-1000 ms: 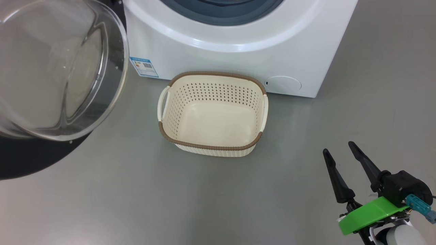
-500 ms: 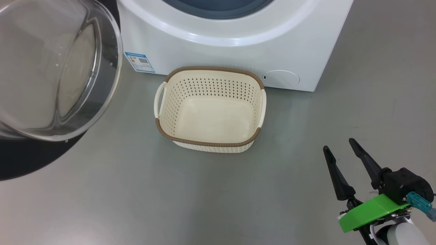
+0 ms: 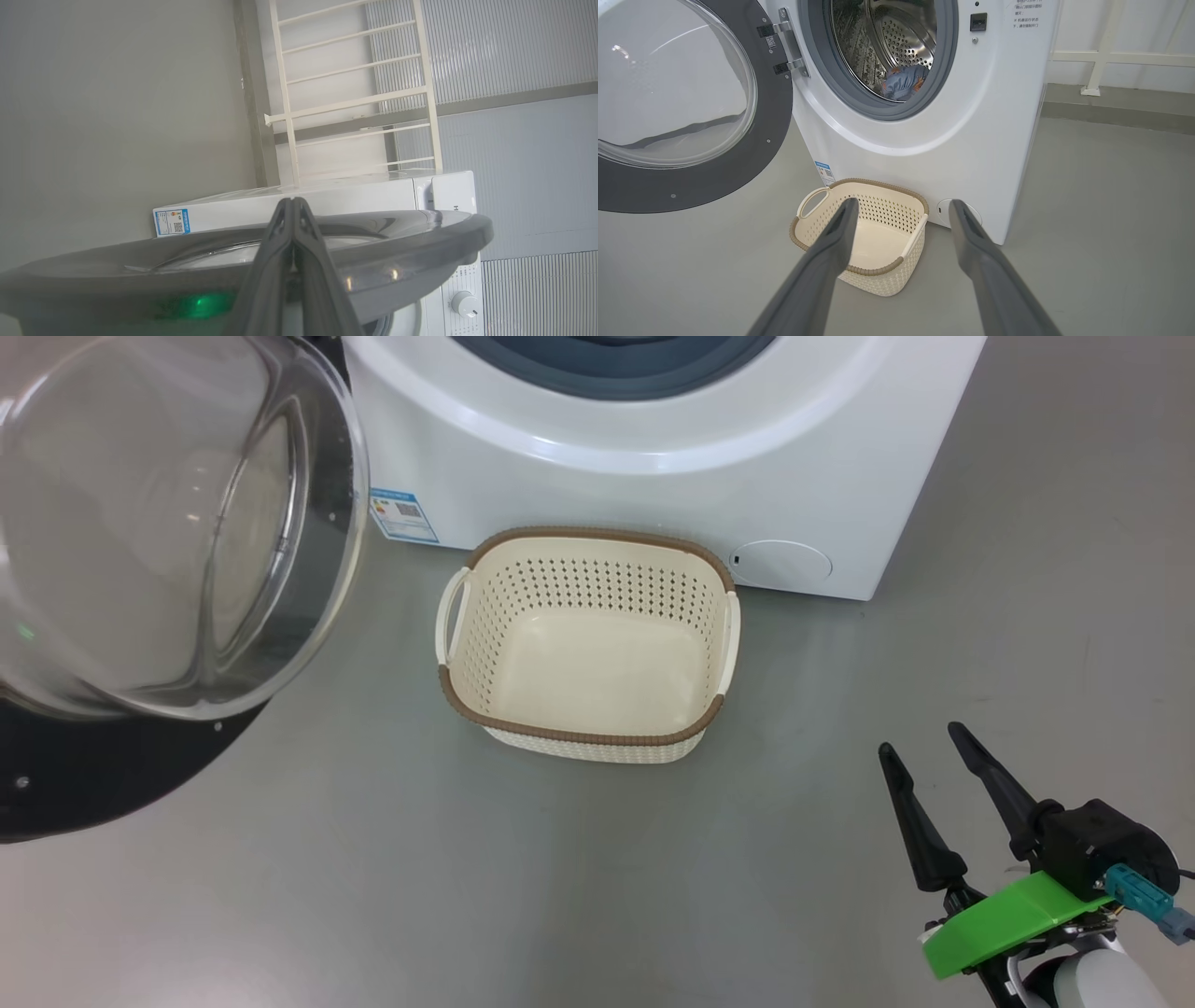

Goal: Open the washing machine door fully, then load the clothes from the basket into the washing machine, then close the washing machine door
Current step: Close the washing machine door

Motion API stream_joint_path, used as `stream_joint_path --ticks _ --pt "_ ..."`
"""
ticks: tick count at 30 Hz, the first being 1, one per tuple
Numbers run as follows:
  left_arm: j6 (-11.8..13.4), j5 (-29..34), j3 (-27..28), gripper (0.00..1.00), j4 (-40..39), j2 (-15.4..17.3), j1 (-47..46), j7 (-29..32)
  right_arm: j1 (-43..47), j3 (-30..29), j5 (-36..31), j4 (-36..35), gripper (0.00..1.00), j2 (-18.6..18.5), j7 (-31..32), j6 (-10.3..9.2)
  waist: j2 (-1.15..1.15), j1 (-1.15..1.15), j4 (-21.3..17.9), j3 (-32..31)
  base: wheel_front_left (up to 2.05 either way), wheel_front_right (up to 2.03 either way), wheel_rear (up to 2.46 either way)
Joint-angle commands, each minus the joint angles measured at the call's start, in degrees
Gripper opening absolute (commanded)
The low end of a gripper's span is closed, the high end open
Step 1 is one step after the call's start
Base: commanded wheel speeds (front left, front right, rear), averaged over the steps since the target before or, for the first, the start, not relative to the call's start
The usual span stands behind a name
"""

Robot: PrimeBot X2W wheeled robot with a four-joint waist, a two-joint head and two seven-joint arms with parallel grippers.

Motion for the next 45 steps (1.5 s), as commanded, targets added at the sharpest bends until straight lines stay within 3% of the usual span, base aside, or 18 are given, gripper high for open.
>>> stream_joint_path --ticks 1,10,23,33,45 --pt "-0.47 -0.3 -0.49 0.0 -2.3 2.25 1.35 2.0 -0.87 1.4 -0.02 -1.2 1.0 -0.05 -0.05 0.09 0.0 0.0 0.15 -0.11 0.0 0.0 0.0" --pt "-0.15 -4.44 -2.13 0.0 -8.54 -0.79 3.85 11.48 -1.15 1.5 0.44 -0.44 1.0 0.46 -0.81 0.09 0.0 0.0 0.6 -0.98 0.0 0.0 0.0" --pt "2.03 -9.88 -5.3 0.0 -23.16 -7.7 10.6 22.79 -1.12 1.86 1.13 1.84 1.0 1.43 -2.23 0.09 0.0 0.0 0.54 -2.71 0.0 0.0 0.0" --pt "3.94 -10.85 -9.79 0.0 -33.81 -13.63 14.57 26.84 -1.84 2.43 1.93 3.69 1.0 2.35 -3.51 0.09 0.0 0.0 -1.46 -3.32 0.0 0.0 0.0" --pt "3.89 -11.96 -13.47 0.0 -39.17 -17.01 15.15 26.82 -2.84 2.06 2.34 4.9 1.0 3.64 -4.63 0.09 0.0 0.0 -6.83 -1.25 0.0 0.0 0.0"
